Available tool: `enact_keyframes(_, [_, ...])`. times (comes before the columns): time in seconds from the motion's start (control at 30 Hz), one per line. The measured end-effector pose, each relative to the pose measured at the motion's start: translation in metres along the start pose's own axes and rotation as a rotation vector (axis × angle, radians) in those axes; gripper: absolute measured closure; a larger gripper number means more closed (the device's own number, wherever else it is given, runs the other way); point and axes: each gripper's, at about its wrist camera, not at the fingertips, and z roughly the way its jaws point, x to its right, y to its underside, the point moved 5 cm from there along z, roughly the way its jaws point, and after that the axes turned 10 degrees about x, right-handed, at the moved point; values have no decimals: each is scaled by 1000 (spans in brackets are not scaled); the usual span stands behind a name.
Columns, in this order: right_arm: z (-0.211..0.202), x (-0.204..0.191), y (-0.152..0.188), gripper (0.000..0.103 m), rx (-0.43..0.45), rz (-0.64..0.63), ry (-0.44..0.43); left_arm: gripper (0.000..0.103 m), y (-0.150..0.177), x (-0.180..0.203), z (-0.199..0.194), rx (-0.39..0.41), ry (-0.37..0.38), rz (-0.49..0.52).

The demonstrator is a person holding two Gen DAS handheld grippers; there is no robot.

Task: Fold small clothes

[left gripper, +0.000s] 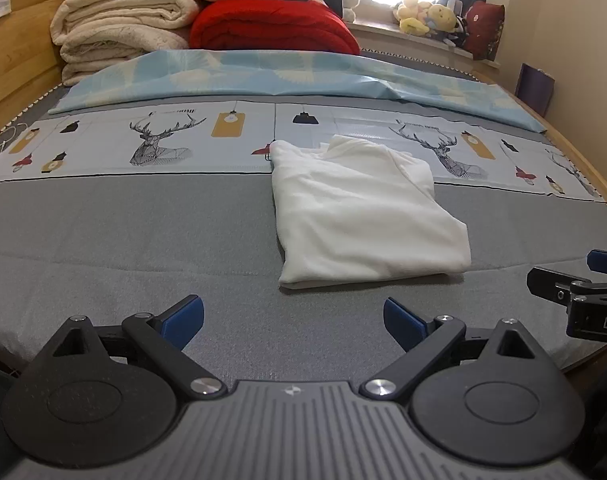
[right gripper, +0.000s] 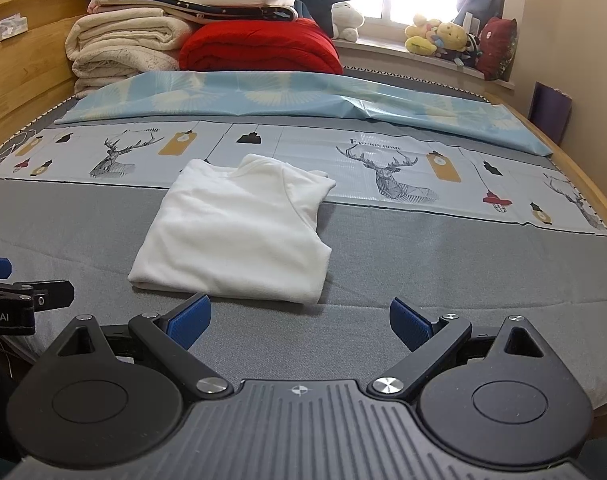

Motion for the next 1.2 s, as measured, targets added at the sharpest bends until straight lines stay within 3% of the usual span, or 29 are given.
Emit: enact_keyframes(1.2, [1,2,6,7,-14,-15,-8,5,1,-1,1,-4,0,0])
